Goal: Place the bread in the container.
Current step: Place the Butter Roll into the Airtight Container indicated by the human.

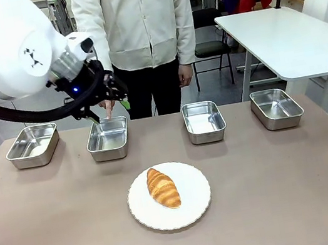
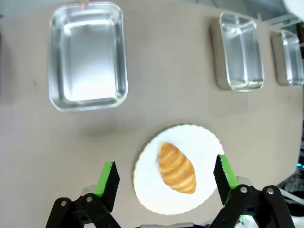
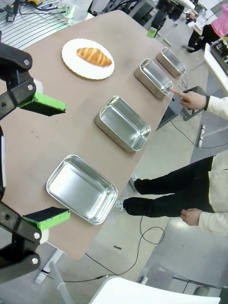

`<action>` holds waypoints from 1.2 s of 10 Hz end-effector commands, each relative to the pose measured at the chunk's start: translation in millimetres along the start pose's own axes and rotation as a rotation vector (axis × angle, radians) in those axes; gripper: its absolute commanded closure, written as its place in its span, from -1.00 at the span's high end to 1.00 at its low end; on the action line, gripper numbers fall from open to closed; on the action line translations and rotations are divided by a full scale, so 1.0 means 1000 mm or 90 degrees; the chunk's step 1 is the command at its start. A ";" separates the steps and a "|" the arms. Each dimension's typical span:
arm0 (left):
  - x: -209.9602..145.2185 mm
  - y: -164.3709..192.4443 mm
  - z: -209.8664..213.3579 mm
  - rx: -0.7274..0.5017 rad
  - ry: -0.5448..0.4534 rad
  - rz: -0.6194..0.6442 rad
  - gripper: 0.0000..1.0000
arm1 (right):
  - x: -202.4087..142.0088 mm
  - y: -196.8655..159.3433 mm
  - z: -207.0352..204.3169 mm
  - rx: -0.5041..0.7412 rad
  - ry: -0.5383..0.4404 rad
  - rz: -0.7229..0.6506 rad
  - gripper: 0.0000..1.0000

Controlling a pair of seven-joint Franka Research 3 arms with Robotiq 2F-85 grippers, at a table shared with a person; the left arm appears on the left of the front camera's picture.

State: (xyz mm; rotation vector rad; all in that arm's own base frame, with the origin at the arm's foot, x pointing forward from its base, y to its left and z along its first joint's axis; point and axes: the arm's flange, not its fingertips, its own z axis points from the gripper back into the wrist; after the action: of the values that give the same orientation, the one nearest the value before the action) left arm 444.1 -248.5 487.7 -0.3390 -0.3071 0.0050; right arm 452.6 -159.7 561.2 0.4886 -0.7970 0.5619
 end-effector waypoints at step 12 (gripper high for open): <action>-0.080 -0.071 -0.077 0.100 0.108 0.207 1.00 | 0.001 0.000 0.000 0.005 -0.011 0.004 1.00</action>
State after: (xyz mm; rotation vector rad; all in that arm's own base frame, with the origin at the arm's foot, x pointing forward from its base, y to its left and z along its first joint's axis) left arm 381.8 -328.3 422.2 -0.2663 -0.1009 0.2673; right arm 452.5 -160.0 561.1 0.4882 -0.7966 0.5612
